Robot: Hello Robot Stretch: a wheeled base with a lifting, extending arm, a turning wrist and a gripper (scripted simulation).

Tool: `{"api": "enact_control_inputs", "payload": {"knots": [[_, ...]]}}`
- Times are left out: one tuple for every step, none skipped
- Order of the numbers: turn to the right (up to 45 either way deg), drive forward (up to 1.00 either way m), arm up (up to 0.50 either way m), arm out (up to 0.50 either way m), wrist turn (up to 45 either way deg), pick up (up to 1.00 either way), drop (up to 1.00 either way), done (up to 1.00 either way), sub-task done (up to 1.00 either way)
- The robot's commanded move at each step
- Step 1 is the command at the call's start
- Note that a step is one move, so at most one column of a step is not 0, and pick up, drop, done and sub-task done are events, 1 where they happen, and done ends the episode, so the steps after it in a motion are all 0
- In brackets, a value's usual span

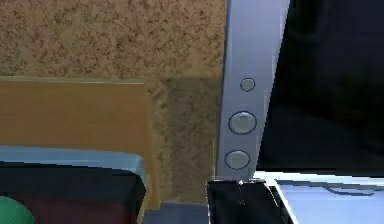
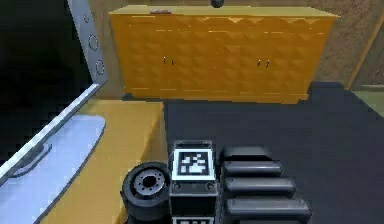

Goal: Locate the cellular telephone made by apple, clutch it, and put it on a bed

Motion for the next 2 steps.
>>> {"api": "enact_control_inputs", "payload": {"knots": [[45.0,0.0,0.0,0.0,0.0,0.0,0.0,0.0,0.0],[18.0,0.0,0.0,0.0,0.0,0.0,0.0,0.0,0.0]]}}
